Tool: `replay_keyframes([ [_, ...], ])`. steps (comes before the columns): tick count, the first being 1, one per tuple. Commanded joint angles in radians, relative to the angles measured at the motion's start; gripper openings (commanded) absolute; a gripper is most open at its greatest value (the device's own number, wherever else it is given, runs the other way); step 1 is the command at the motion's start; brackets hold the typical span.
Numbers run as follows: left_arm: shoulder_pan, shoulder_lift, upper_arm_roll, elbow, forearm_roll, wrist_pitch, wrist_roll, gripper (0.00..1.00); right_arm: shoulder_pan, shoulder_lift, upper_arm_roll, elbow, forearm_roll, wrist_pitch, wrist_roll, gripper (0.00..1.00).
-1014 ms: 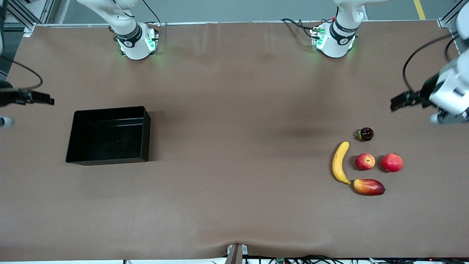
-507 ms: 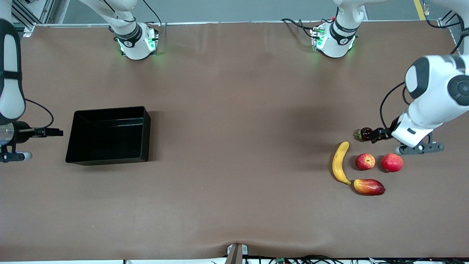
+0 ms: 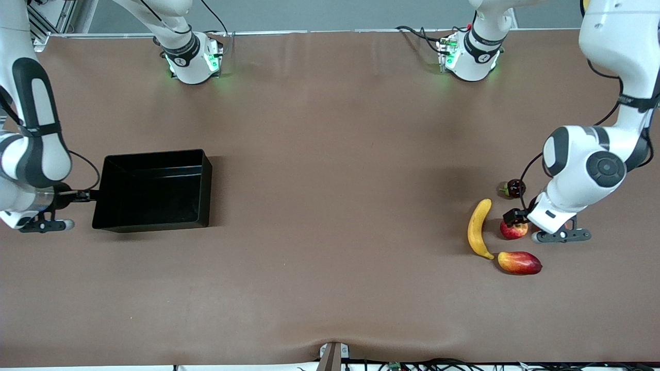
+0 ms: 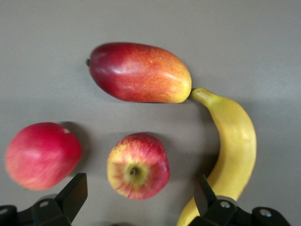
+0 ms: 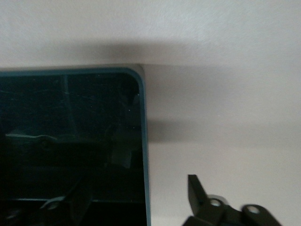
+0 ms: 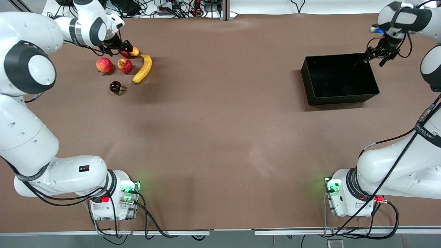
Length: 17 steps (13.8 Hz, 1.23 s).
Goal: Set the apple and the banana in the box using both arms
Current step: 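Grasp the red-yellow apple with the left gripper while the right gripper holds the box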
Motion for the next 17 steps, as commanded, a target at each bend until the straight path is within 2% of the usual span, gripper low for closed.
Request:
replay_keyframes([
  [1, 0.009, 0.048, -0.005, 0.028, 0.018, 0.014, 0.011, 1.00, -0.021, -0.022, 0.009, -0.054, 0.007, 0.049, -0.089, 0.13],
  [2, 0.009, 0.058, -0.003, 0.028, 0.020, 0.014, 0.014, 1.00, -0.027, -0.020, 0.010, -0.054, 0.007, 0.049, -0.103, 0.03],
  [3, 0.009, 0.072, -0.002, 0.028, 0.021, 0.016, 0.017, 1.00, -0.025, -0.020, 0.010, -0.054, 0.007, 0.049, -0.103, 0.00],
  [9, 0.037, 0.124, -0.003, 0.050, 0.050, 0.042, 0.021, 1.00, -0.014, -0.031, 0.016, -0.042, 0.009, 0.032, -0.097, 0.00],
  [10, 0.038, 0.126, -0.003, 0.048, 0.050, 0.045, 0.021, 1.00, -0.008, -0.040, 0.022, -0.017, 0.010, -0.007, -0.091, 0.00],
  [12, 0.037, 0.127, -0.003, 0.050, 0.050, 0.045, 0.021, 1.00, 0.020, -0.040, 0.035, 0.096, 0.094, -0.182, -0.028, 0.00],
  [13, 0.035, 0.132, -0.003, 0.050, 0.050, 0.045, 0.021, 0.79, 0.041, -0.038, 0.035, 0.144, 0.134, -0.257, 0.016, 0.00],
  [14, 0.037, 0.132, -0.003, 0.051, 0.050, 0.045, 0.023, 0.47, 0.070, -0.040, 0.035, 0.174, 0.157, -0.299, 0.059, 0.00],
  [15, 0.035, 0.129, -0.003, 0.050, 0.050, 0.045, 0.023, 0.05, 0.104, -0.041, 0.036, 0.184, 0.174, -0.314, 0.110, 0.00],
  [16, 0.034, 0.124, -0.005, 0.051, 0.050, 0.045, 0.027, 0.00, 0.132, -0.043, 0.036, 0.185, 0.212, -0.325, 0.169, 0.00],
  [17, 0.034, 0.117, -0.006, 0.051, 0.050, 0.044, 0.031, 0.00, 0.170, -0.045, 0.036, 0.185, 0.264, -0.334, 0.222, 0.00],
])
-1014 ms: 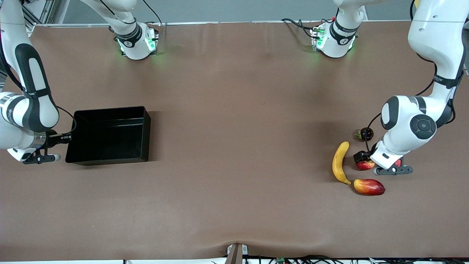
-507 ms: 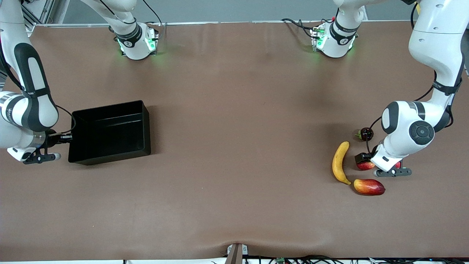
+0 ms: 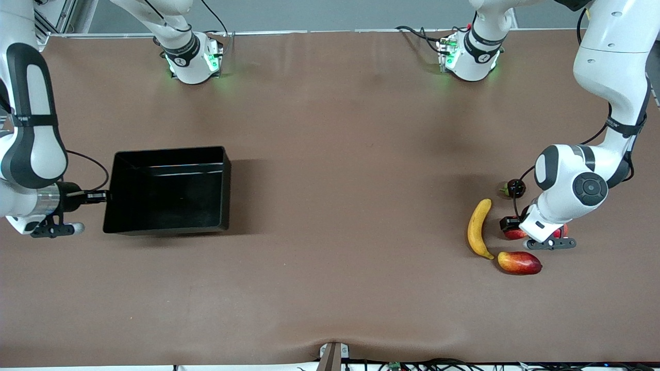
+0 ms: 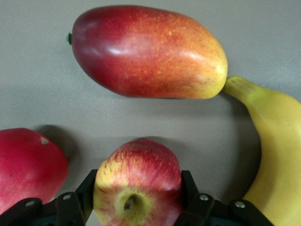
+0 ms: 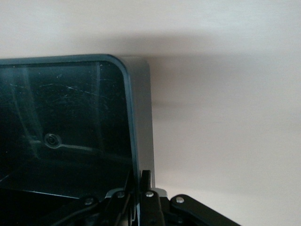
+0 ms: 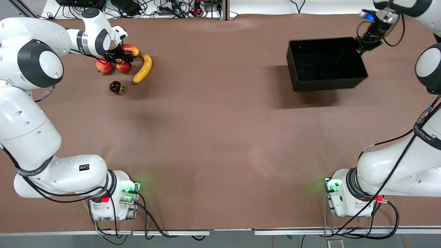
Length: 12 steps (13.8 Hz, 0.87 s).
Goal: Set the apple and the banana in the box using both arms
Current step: 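Lift the apple with the left gripper while the right gripper pushes the box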
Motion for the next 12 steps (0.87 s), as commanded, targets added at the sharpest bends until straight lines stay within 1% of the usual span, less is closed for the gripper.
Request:
replay_keyframes([
  [1, 0.001, -0.022, -0.010, 0.009, 0.017, 0.000, 0.009, 0.00, 0.095, -0.009, 0.000, 0.007, 0.105, -0.034, 0.143, 0.00],
  [2, -0.003, -0.054, -0.013, 0.007, 0.016, -0.022, 0.006, 0.00, 0.150, -0.009, 0.000, 0.007, 0.122, -0.022, 0.210, 0.00],
  [3, -0.009, -0.087, -0.022, 0.010, 0.014, -0.075, 0.001, 0.00, 0.214, -0.007, 0.000, 0.015, 0.139, -0.013, 0.288, 0.00],
  [4, -0.006, -0.125, -0.048, 0.011, 0.013, -0.121, -0.008, 0.00, 0.272, -0.006, -0.002, 0.018, 0.162, 0.016, 0.382, 0.00],
  [5, -0.006, -0.166, -0.066, 0.011, 0.004, -0.161, -0.017, 0.00, 0.335, -0.004, -0.002, 0.018, 0.166, 0.058, 0.454, 0.00],
  [6, -0.006, -0.203, -0.082, 0.012, 0.002, -0.210, -0.041, 0.00, 0.397, -0.001, -0.004, 0.013, 0.166, 0.093, 0.496, 0.00],
  [8, -0.006, -0.263, -0.135, 0.012, 0.000, -0.291, -0.104, 0.00, 0.518, 0.017, -0.002, 0.009, 0.180, 0.164, 0.556, 0.00],
  [10, -0.003, -0.303, -0.181, 0.012, 0.000, -0.364, -0.164, 0.00, 0.621, 0.065, -0.004, 0.006, 0.228, 0.268, 0.643, 0.00],
  [12, -0.002, -0.325, -0.232, 0.012, -0.013, -0.396, -0.236, 0.00, 0.678, 0.103, -0.004, 0.006, 0.232, 0.323, 0.645, 0.00],
])
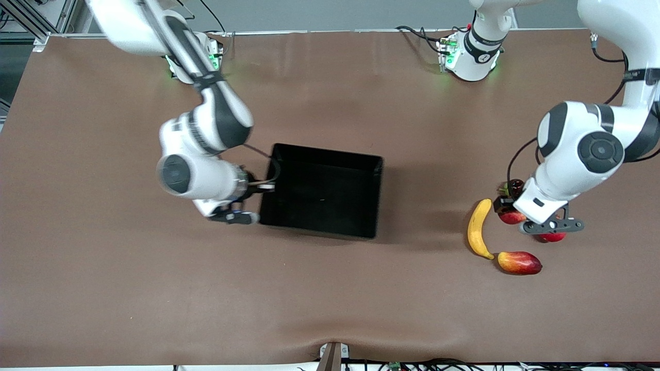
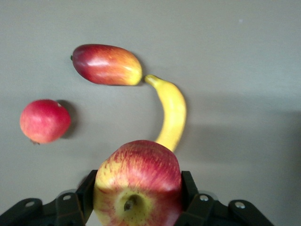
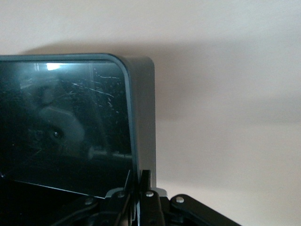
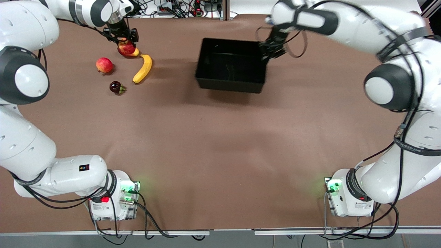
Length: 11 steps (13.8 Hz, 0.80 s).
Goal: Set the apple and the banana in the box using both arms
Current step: 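Lift the apple with the left gripper while the right gripper pushes the box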
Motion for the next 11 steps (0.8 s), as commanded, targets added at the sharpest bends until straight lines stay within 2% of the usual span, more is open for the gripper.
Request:
replay_keyframes([
  [1, 0.008, -0.040, -0.068, -0.022, -0.042, -0.035, -0.107, 0.00, 0.054, 0.055, -0.013, 0.011, 0.037, 0.041, -0.002, 0.00],
  [3, 0.007, -0.048, -0.134, -0.020, -0.062, -0.048, -0.230, 0.00, 0.100, 0.076, -0.016, 0.008, 0.032, 0.062, -0.005, 0.00],
  [5, 0.002, -0.036, -0.191, -0.020, -0.062, -0.048, -0.342, 0.00, 0.100, 0.080, -0.016, 0.006, 0.029, 0.058, -0.002, 0.00],
  [7, -0.009, -0.016, -0.222, -0.019, -0.062, -0.045, -0.425, 0.00, 0.085, 0.078, -0.016, 0.013, 0.033, 0.050, 0.027, 1.00],
  [9, -0.038, -0.005, -0.231, -0.020, -0.062, -0.038, -0.488, 0.00, 0.062, 0.054, -0.025, 0.032, 0.032, 0.033, 0.025, 1.00],
  [11, -0.067, 0.001, -0.231, -0.020, -0.062, -0.035, -0.534, 0.00, -0.010, 0.012, -0.025, 0.109, 0.018, -0.104, 0.024, 1.00],
])
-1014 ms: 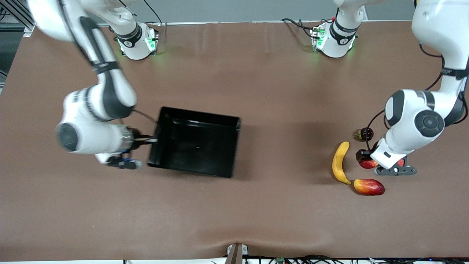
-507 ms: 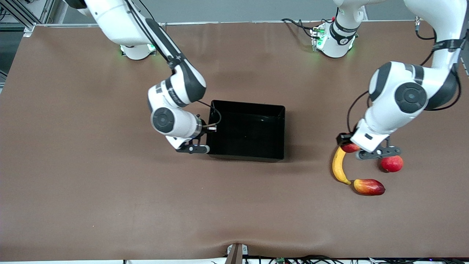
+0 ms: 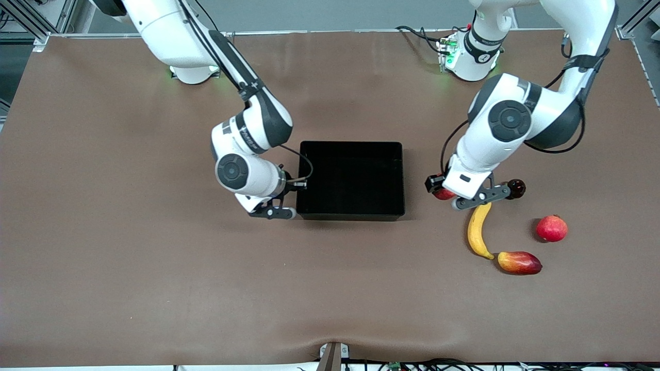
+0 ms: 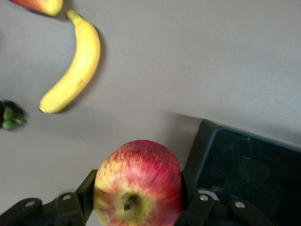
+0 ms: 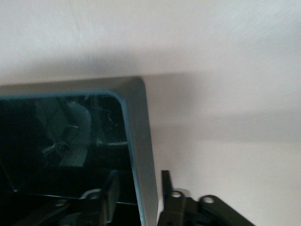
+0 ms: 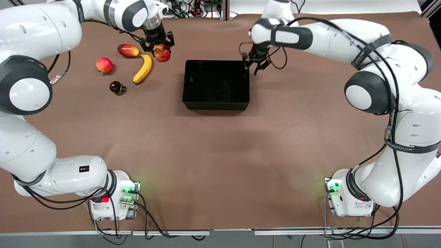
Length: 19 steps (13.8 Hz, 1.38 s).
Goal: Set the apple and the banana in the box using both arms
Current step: 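Lift the apple with the left gripper while the right gripper pushes the box, then carry the apple over the box while the right gripper withdraws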
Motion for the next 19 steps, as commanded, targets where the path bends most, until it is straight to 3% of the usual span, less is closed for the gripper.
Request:
replay_keyframes([
  [1, -0.037, 0.011, -0.003, 0.001, -0.014, 0.003, -0.074, 0.00, -0.109, -0.059, 0.007, 0.126, 0.007, -0.228, 0.010, 1.00],
  [4, -0.122, 0.030, -0.002, 0.009, -0.002, 0.003, -0.215, 0.00, -0.211, -0.062, -0.019, 0.300, -0.049, -0.479, 0.007, 1.00],
  [6, -0.171, 0.067, 0.000, 0.021, 0.001, 0.017, -0.281, 0.00, -0.259, -0.098, -0.026, 0.311, -0.122, -0.508, -0.001, 1.00],
  [8, -0.211, 0.106, 0.001, 0.021, 0.018, 0.064, -0.347, 0.00, -0.348, -0.126, -0.023, 0.314, -0.133, -0.536, -0.030, 1.00],
  [12, -0.255, 0.222, 0.000, 0.020, 0.154, 0.100, -0.486, 0.00, -0.515, -0.148, -0.023, 0.444, -0.157, -0.792, -0.124, 1.00],
  [13, -0.280, 0.251, 0.000, 0.020, 0.183, 0.103, -0.523, 0.00, -0.541, -0.174, -0.025, 0.450, -0.178, -0.845, -0.131, 1.00],
  [15, -0.292, 0.303, 0.000, 0.021, 0.263, 0.115, -0.591, 0.00, -0.539, -0.284, -0.016, 0.421, -0.311, -0.861, -0.173, 1.00],
  [19, -0.312, 0.360, 0.001, 0.020, 0.282, 0.166, -0.642, 0.00, -0.519, -0.483, -0.009, 0.265, -0.381, -0.832, -0.248, 1.00],
])
